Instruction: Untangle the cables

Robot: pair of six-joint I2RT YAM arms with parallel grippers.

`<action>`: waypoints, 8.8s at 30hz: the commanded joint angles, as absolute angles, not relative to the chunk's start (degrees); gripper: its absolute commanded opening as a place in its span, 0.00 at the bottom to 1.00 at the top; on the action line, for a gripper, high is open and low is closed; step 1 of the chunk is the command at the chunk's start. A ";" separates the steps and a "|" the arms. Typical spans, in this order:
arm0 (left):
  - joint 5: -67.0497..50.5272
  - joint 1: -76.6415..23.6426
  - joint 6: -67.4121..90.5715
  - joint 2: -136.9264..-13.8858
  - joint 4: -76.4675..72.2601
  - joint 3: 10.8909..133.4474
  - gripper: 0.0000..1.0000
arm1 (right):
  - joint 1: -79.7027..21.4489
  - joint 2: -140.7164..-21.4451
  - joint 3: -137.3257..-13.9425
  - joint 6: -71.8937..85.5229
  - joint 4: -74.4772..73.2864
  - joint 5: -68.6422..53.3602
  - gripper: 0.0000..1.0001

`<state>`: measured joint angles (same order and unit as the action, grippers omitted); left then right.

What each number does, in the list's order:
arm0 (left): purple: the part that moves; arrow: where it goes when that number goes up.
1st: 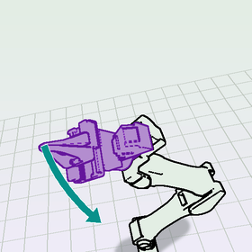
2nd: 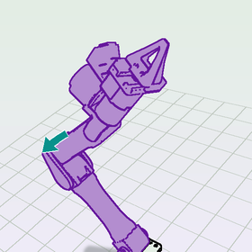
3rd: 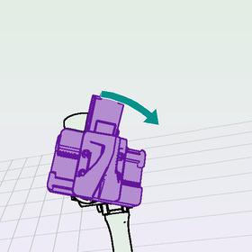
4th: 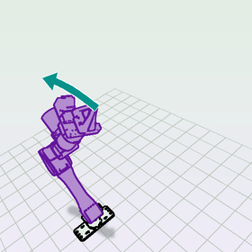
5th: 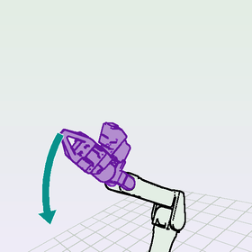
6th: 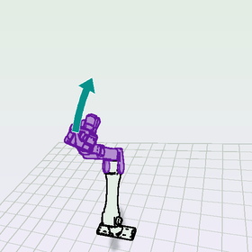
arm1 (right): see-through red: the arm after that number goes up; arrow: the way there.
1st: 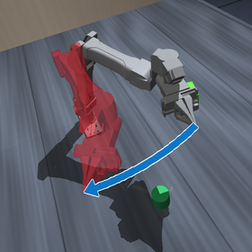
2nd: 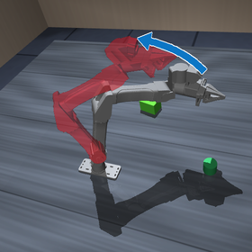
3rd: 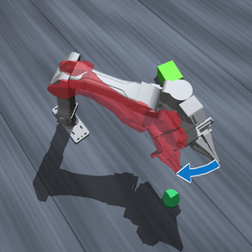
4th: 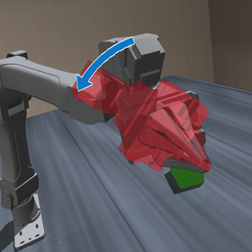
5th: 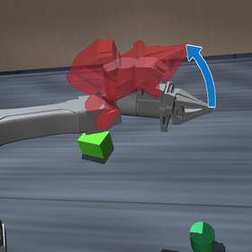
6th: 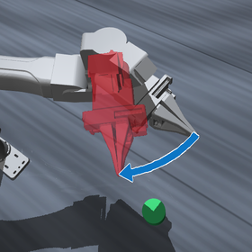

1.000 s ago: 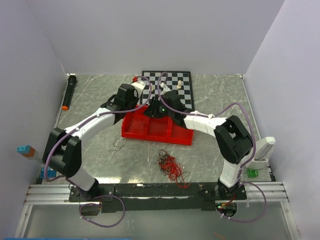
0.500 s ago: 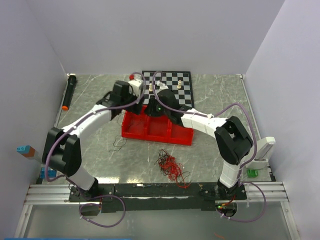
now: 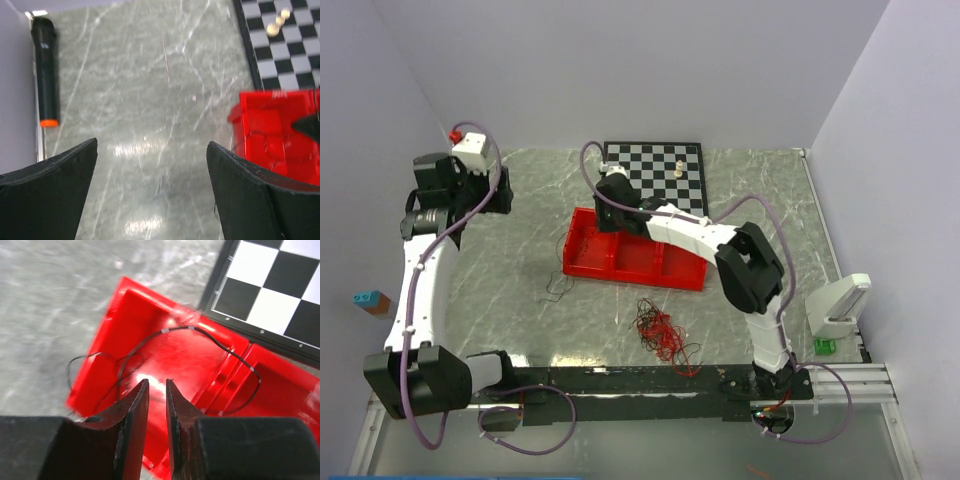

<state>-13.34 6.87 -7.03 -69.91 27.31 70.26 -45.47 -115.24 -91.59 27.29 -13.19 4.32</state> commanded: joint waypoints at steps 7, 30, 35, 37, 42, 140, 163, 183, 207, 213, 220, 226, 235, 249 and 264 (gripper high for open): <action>-31.97 8.79 -23.70 -65.04 40.24 58.37 0.88 | -47.19 -123.66 -104.58 24.96 -22.76 5.89 0.28; -26.46 -6.59 -47.19 -78.75 25.41 46.93 0.88 | -49.75 -125.15 -98.35 29.71 -21.27 2.02 0.23; -25.93 -6.68 -48.69 -79.98 23.39 46.06 0.86 | -49.92 -125.86 -97.82 29.97 -20.31 1.06 0.22; -26.19 -6.94 -49.30 -79.81 21.98 45.00 0.82 | -49.92 -125.77 -97.30 30.06 -19.78 0.79 0.21; -26.80 -8.08 -49.39 -80.77 21.36 43.33 0.66 | -50.01 -125.42 -96.59 30.32 -18.90 0.35 0.20; -4.55 -24.10 -8.18 -86.05 31.46 77.78 0.97 | -44.12 -92.02 -65.83 40.08 -2.90 -2.20 0.43; -31.99 -0.18 -32.08 -89.91 33.14 56.25 0.85 | -45.09 -85.61 -59.15 37.35 -2.90 -2.02 0.42; -20.48 -7.11 -36.82 -80.51 10.46 40.26 0.76 | -45.62 -87.01 -59.68 37.62 -3.60 -1.58 0.41; -16.51 -13.71 -34.47 -70.84 16.94 47.53 0.01 | -45.79 -85.87 -59.86 37.62 -4.66 -0.53 0.41; -23.02 -16.25 -23.66 -73.38 23.99 55.01 0.01 | -45.88 -85.43 -58.71 38.14 -4.04 -0.53 0.41; -19.35 -23.28 -16.53 -77.86 21.28 53.97 0.01 | -45.79 -84.73 -58.01 38.14 -4.31 -0.09 0.41; -16.96 -25.58 -11.87 -84.10 20.39 55.89 0.02 | -45.53 -84.20 -56.78 38.50 -4.22 1.58 0.41; -16.86 -25.23 -8.17 -87.98 22.67 61.16 0.39 | -45.18 -84.20 -56.86 38.76 -3.87 1.49 0.41; -36.03 -6.36 -8.79 -83.84 44.10 81.11 0.71 | -50.26 -83.49 -55.63 33.32 -2.63 0.00 0.52; -38.41 10.11 -16.35 -81.31 52.74 77.44 0.75 | -57.04 -101.15 -60.37 34.36 -1.22 0.00 0.58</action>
